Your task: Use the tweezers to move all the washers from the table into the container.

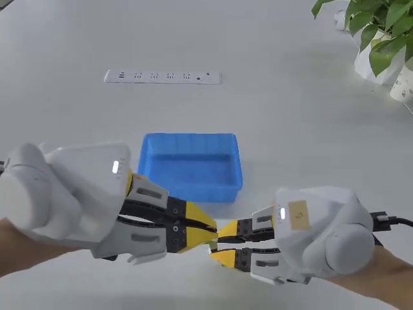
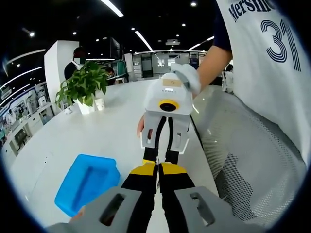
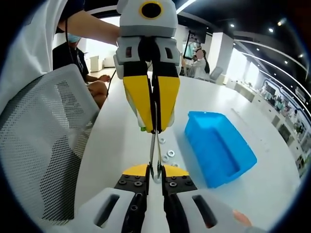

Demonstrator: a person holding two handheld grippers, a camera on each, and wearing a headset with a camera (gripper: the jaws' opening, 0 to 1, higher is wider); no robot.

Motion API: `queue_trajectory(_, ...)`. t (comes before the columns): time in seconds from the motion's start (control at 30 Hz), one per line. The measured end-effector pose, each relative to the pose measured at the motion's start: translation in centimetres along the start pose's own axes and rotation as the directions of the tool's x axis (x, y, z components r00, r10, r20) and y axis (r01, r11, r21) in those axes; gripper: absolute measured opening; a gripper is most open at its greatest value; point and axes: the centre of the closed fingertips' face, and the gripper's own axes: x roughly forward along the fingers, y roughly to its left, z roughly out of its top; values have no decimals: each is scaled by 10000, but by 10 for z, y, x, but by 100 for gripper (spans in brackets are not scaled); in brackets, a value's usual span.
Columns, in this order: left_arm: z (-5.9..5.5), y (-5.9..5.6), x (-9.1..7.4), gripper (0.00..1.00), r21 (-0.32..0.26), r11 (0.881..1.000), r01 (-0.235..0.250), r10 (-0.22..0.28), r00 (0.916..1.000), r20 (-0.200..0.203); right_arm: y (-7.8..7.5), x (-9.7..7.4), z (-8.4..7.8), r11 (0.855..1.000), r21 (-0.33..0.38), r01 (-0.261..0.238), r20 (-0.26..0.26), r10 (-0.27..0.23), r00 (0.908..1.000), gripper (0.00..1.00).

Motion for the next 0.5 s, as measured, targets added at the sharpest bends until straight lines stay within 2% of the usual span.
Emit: queue_trajectory(0.5, -3, 4, 4, 6, -66, 10000, 7, -7, 10000, -50, -4, 4, -3, 9996, 293, -39, 65, 37, 10000, 11)
